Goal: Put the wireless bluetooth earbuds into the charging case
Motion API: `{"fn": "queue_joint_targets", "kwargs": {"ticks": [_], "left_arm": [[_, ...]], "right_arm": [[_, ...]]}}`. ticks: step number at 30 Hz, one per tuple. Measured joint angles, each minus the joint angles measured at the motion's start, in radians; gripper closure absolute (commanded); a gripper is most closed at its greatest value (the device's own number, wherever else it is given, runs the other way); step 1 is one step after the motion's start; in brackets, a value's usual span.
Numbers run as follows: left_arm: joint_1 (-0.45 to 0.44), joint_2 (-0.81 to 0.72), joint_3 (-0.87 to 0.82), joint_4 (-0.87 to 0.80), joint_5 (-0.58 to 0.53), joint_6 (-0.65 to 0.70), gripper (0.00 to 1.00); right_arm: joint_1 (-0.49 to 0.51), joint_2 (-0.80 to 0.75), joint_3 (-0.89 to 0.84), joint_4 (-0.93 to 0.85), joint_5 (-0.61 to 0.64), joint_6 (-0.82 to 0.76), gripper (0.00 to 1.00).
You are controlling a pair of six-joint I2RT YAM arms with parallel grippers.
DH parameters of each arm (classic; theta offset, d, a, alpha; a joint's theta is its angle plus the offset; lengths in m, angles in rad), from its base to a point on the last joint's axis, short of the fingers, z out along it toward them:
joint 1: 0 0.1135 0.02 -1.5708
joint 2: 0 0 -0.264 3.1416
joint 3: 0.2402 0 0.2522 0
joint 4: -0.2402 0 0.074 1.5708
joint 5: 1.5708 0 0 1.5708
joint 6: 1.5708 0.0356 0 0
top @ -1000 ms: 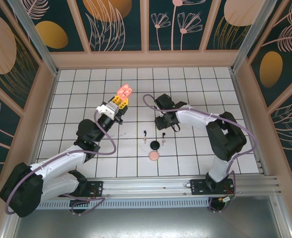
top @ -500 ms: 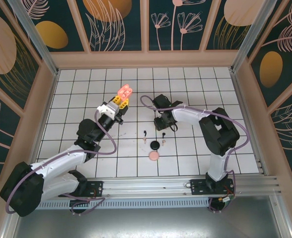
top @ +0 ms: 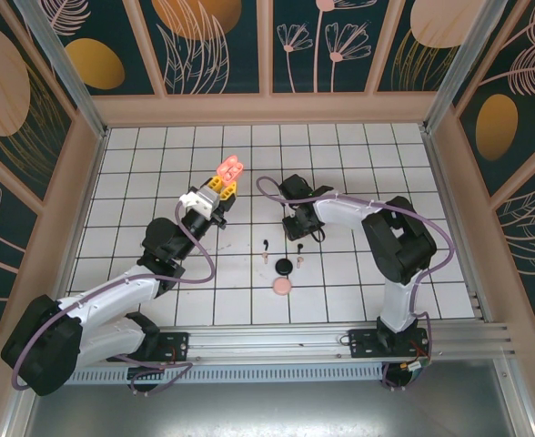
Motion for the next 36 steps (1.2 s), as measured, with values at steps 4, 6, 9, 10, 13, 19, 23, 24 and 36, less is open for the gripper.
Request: {"fn": "queue_joint_targets", "kwargs": {"ticks": [4,6,9,10,13,19,23,24,36], "left_arm": [[0.0,0.0,0.0,0.0,0.0,0.0,1.0],[0.0,0.0,0.0,0.0,0.0,0.0,1.0],[0.0,0.0,0.0,0.0,0.0,0.0,1.0],[0.0,0.0,0.0,0.0,0.0,0.0,1.0],[0.0,0.0,0.0,0.0,0.0,0.0,1.0],[0.0,0.002,0.0,0.0,0.0,0.0,1.0],[0.0,0.005,0.0,0.0,0.0,0.0,1.0],[0.0,0.005,0.0,0.0,0.0,0.0,1.0],[0.0,0.006,0.0,0.0,0.001,0.0,1.0]], "right_arm": [[0.0,0.0,0.0,0.0,-0.003,0.0,0.61],[0.0,0.0,0.0,0.001,-0.003,0.0,0.62],[0.0,0.0,0.0,0.002,-0.007,0.0,0.63],[0.0,0.0,0.0,0.002,-0.007,0.0,0.64],[0.0,0.0,0.0,0.002,-0.007,0.001,0.66],[0.0,0.0,-0.002,0.006,-0.008,0.007,0.72],[0.0,-0.001,-0.002,0.007,-0.008,0.013,0.73],[0.0,-0.002,-0.002,0.007,-0.007,0.015,0.74],[-0.001,-0.14,0.001,0.006,0.027,0.034,0.77]]}}
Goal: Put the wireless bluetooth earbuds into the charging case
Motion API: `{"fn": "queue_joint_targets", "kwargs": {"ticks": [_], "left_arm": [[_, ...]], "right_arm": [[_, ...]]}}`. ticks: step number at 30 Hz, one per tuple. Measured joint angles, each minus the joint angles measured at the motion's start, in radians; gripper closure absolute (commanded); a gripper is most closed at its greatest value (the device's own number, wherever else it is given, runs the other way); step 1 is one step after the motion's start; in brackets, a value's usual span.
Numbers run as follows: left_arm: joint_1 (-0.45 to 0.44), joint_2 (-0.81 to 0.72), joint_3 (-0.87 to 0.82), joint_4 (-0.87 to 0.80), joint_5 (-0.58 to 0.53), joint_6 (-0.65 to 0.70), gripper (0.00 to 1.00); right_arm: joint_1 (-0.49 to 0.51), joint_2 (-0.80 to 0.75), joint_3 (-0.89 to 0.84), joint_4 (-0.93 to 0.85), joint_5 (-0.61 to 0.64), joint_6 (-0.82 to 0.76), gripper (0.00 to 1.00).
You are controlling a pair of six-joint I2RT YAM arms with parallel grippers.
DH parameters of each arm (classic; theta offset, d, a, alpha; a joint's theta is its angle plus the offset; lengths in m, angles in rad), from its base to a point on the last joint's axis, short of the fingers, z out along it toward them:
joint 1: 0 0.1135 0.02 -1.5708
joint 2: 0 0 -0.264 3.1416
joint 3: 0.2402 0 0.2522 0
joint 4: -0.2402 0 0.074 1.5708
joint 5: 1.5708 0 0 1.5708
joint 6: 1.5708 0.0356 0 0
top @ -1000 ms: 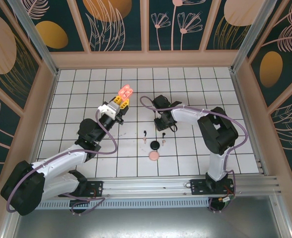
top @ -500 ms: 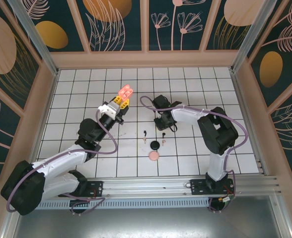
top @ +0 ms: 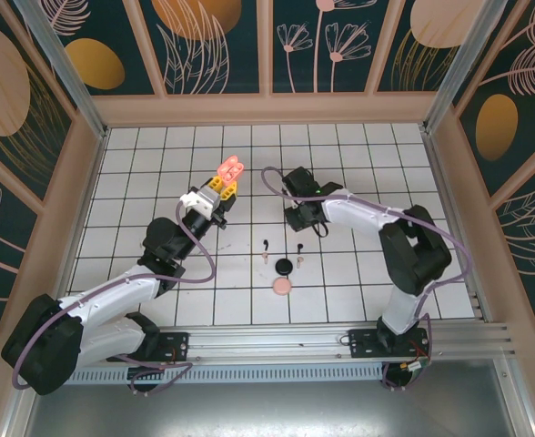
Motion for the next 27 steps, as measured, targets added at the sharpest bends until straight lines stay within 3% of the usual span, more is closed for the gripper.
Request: {"fn": "queue_joint_targets", "kwargs": {"ticks": [12,20,27], "left_arm": [[0.0,0.004,0.021,-0.005,0.047,0.0,1.0],[0.0,0.016,0.048,-0.027,0.121,0.0,1.0],[0.0,0.051,0.087,-0.038,0.175,-0.006,1.0]], "right_arm": [[0.024,-0.324,0.134,0.044,0.003,0.043,0.77],[0.067,-0.522,0.165,0.212,-0.024,0.048,0.76],[0.069,-0.574,0.144,0.391,-0.12,0.075,0.76]]}}
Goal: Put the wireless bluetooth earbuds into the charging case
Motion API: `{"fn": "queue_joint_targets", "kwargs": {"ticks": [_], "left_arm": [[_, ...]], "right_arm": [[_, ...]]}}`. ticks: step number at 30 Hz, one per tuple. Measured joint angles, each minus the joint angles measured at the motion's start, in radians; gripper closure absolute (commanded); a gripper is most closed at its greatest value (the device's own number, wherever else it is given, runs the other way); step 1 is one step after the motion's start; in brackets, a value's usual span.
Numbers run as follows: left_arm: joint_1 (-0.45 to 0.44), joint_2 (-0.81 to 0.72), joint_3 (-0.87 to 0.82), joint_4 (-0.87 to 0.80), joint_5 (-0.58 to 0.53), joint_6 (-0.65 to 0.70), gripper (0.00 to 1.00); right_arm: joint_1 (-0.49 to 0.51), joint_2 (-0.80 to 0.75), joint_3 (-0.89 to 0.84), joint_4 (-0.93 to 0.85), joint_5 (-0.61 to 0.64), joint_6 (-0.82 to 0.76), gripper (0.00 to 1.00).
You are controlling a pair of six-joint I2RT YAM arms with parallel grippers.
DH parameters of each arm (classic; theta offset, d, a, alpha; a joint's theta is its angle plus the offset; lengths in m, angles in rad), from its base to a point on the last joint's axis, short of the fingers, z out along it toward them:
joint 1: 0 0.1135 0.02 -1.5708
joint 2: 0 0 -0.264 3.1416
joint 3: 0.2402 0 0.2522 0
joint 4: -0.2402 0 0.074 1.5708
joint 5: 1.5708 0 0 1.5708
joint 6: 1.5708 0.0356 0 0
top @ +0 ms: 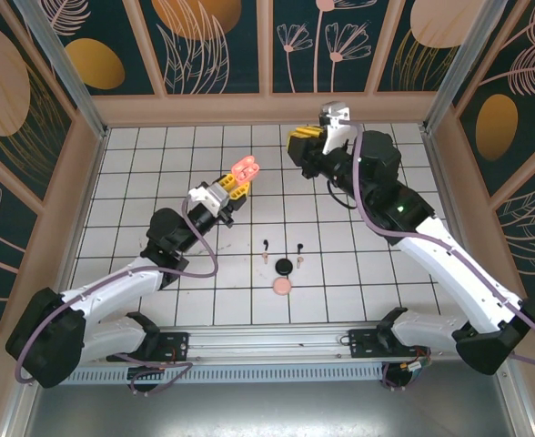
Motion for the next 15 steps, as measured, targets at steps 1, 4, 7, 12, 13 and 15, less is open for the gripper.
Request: {"fn": "queue_joint_targets", "kwargs": {"ticks": [1,4,7,12,13,15], "left_arm": [[0.0,0.004,0.004,0.0,0.005,-0.002,1.0],[0.0,0.014,0.012,-0.002,0.011,-0.003,1.0],[0.0,0.019,0.014,-0.003,0.013,-0.003,1.0],[0.0,0.021,0.016,-0.003,0.013,-0.006,1.0],[0.0,0.022,0.016,-0.003,0.013,-0.006,1.0],[0.0,0.024,0.018,-0.003,0.013,-0.006,1.0]], "right_arm": [[0.0,0.0,-0.01,0.023,-0.014,0.005,0.76],[0.001,0.001,-0.053,0.084,-0.051,0.025,0.76],[0.002,0.005,-0.089,0.136,-0.084,0.044,0.76],[0.014,0.027,-0.122,0.209,-0.123,0.066,0.76],[0.018,0.034,-0.128,0.224,-0.129,0.073,0.76],[0.025,0.046,-0.137,0.243,-0.133,0.077,0.76]]}}
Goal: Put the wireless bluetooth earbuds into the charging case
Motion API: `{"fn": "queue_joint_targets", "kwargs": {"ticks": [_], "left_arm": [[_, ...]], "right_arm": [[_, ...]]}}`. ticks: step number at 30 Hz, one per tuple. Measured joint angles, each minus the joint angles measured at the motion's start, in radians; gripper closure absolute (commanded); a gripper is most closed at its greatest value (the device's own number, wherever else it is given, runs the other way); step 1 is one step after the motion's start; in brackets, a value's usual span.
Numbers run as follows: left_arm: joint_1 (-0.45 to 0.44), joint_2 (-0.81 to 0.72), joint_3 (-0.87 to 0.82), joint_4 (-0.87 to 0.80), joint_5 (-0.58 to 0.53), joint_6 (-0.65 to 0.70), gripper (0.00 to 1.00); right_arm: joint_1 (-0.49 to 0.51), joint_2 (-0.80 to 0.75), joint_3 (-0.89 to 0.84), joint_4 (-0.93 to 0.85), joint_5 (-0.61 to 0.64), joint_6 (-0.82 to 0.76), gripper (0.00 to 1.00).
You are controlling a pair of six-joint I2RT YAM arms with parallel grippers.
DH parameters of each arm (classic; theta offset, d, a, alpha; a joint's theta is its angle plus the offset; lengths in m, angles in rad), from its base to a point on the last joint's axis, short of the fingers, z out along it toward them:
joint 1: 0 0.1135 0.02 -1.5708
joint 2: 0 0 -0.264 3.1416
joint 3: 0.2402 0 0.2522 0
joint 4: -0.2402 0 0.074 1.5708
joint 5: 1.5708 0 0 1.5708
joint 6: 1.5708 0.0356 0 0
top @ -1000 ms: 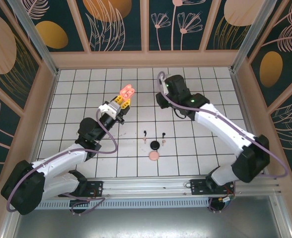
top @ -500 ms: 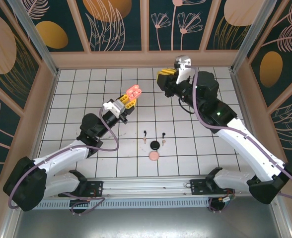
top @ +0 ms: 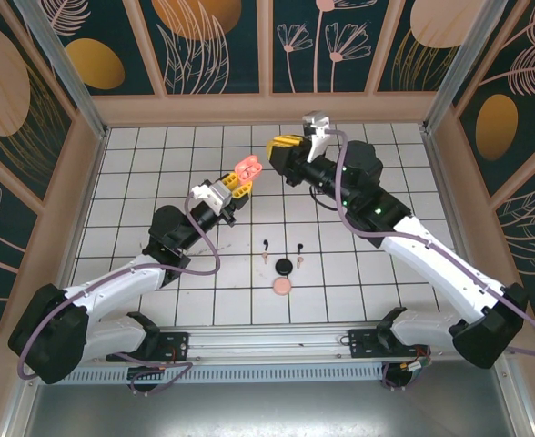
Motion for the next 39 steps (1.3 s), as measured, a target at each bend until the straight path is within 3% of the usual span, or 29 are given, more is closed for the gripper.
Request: {"fn": "queue_joint_targets", "kwargs": {"ticks": [39], "left_arm": [[0.0,0.003,0.005,-0.009,-0.008,-0.007,1.0]], "right_arm": [[0.032,0.116,-0.06,0.099,0.005,0.025,0.76]]}}
